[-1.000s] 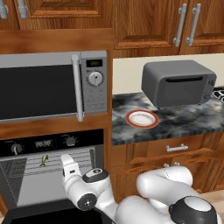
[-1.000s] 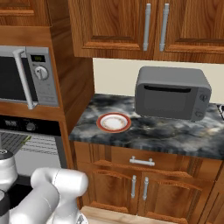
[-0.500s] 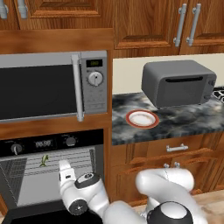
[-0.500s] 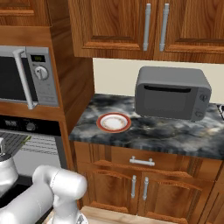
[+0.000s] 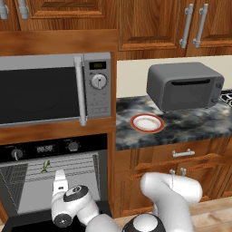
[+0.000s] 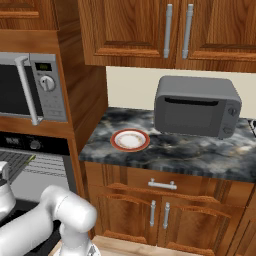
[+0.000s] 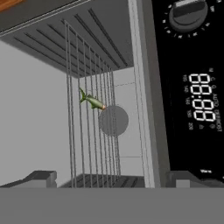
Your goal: Take the fish from the oven and place it on the plate on the counter.
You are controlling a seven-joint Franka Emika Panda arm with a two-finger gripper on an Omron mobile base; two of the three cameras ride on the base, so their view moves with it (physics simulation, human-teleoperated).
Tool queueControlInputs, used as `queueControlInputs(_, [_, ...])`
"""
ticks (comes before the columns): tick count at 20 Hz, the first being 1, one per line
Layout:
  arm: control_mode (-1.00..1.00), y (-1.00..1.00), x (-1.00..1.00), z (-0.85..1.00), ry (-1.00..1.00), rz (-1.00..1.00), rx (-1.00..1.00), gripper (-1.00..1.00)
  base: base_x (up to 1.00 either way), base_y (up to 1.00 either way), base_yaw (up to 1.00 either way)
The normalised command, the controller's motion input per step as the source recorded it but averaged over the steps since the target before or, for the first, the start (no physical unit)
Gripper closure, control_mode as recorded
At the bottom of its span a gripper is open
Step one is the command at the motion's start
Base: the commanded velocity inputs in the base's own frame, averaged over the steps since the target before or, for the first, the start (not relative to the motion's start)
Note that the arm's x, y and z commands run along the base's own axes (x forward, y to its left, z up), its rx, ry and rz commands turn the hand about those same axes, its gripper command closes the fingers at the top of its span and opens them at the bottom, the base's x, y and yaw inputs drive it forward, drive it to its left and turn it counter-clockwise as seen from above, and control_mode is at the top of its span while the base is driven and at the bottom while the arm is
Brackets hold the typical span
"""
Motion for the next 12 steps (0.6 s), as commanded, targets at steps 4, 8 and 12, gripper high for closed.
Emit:
queueControlInputs(4, [-1.00, 0.02, 0.42, -0.35, -0.04, -0.01, 0.00, -1.00, 0.00, 0.00, 0.00])
queueControlInputs(8, [-1.00, 0.00, 0.28, -0.32, 0.00, -0.01, 0.00, -1.00, 0.00, 0.00, 0.00])
queueControlInputs(12, [-1.00, 0.00, 0.04, -0.16, 0.00, 0.00, -0.02, -1.00, 0.00, 0.00, 0.00])
